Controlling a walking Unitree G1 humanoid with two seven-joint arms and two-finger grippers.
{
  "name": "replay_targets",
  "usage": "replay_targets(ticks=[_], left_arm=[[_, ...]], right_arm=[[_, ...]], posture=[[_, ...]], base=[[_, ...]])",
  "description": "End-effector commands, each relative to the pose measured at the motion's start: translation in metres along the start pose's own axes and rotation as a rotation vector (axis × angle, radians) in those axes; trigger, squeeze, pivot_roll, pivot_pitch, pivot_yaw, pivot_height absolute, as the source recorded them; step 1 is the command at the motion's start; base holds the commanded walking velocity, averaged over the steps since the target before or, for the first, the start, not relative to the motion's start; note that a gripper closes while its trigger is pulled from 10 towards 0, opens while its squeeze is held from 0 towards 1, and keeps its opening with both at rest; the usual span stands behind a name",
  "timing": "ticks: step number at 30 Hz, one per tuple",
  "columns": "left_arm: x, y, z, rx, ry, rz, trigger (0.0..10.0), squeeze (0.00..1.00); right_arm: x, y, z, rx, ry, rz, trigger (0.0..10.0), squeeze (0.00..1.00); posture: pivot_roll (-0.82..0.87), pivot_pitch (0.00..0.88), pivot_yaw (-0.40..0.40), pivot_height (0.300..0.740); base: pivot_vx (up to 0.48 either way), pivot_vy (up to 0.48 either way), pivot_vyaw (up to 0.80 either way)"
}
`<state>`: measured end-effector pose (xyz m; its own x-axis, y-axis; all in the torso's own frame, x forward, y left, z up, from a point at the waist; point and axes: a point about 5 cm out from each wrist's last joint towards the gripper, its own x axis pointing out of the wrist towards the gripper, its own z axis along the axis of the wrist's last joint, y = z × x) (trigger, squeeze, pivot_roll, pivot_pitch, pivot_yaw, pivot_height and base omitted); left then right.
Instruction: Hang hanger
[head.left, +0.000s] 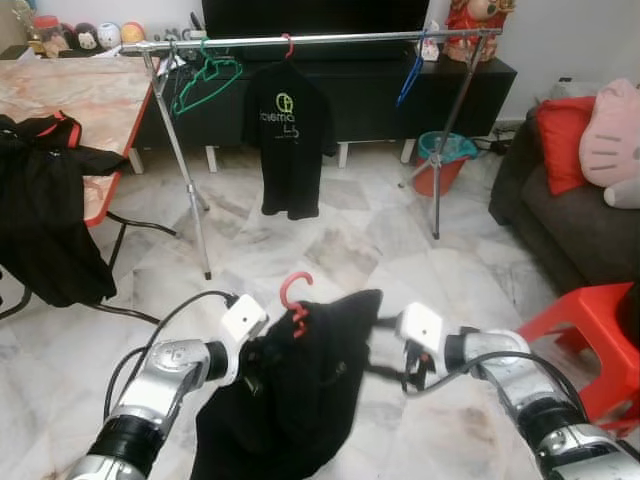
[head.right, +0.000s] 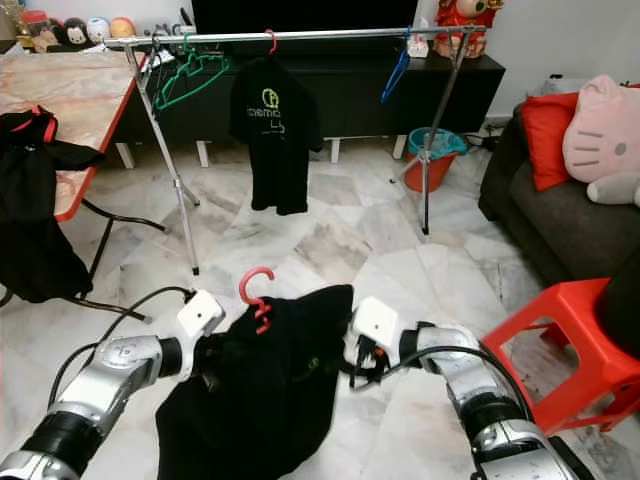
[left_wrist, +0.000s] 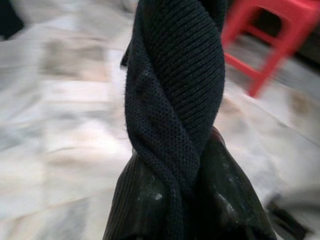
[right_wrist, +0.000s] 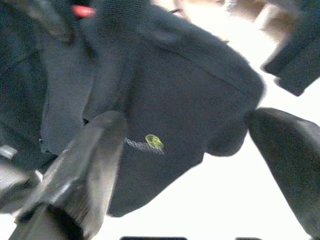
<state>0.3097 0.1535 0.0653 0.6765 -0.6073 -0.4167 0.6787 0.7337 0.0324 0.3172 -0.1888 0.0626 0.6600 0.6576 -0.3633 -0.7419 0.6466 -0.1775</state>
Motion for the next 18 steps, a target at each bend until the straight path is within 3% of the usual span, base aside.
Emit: replay_targets(ticks=[1, 2, 5, 6, 7, 10, 14, 18], left_arm=[[0.001, 0.013, 0.014, -0.002, -0.075, 0.150, 10.0, 0.00], [0.001, 0.013, 0.014, -0.002, -0.075, 0.150, 10.0, 0.00], [0.002, 0.015, 0.018, -0.019, -0.130, 0.245, 10.0, 0.00], [0.002, 0.015, 0.018, -0.019, -0.130, 0.245, 10.0, 0.00], [0.004, 0.013, 0.022, -0.038, -0.165, 0.289, 10.0, 0.00], [0.006, 0.010, 0.027, -0.052, -0.205, 0.339, 10.0, 0.00], [0.012, 0.001, 0.034, -0.091, -0.264, 0.373, 10.0, 0.00], [0.018, -0.011, 0.038, -0.121, -0.313, 0.379, 10.0, 0.00]], right_arm=[[-0.011, -0.012, -0.014, 0.131, -0.006, -0.232, 10.0, 0.00], [-0.011, -0.012, -0.014, 0.131, -0.006, -0.232, 10.0, 0.00], [-0.027, -0.019, -0.039, 0.278, 0.048, -0.497, 10.0, 0.00], [-0.027, -0.019, -0.039, 0.278, 0.048, -0.497, 10.0, 0.00], [-0.041, -0.017, -0.060, 0.383, 0.113, -0.668, 10.0, 0.00], [-0.055, -0.006, -0.086, 0.465, 0.203, -0.797, 10.0, 0.00], [-0.073, 0.025, -0.123, 0.620, 0.346, -0.930, 10.0, 0.00], [-0.078, 0.063, -0.150, 0.721, 0.485, -0.951, 10.0, 0.00]], posture=[[-0.07, 0.000, -0.016, 0.732], [-0.07, 0.000, -0.016, 0.732], [-0.07, 0.000, -0.012, 0.732], [-0.07, 0.000, -0.012, 0.732], [-0.07, 0.000, -0.009, 0.732], [-0.08, 0.000, -0.007, 0.732], [-0.08, 0.000, -0.001, 0.732], [-0.08, 0.000, 0.010, 0.732]], base=[[0.000, 0.000, 0.00], [0.000, 0.000, 0.00], [0.000, 0.000, 0.00], [0.000, 0.000, 0.00], [0.000, 0.000, 0.00], [0.000, 0.000, 0.00], [0.000, 0.000, 0.00], [0.000, 0.000, 0.00]])
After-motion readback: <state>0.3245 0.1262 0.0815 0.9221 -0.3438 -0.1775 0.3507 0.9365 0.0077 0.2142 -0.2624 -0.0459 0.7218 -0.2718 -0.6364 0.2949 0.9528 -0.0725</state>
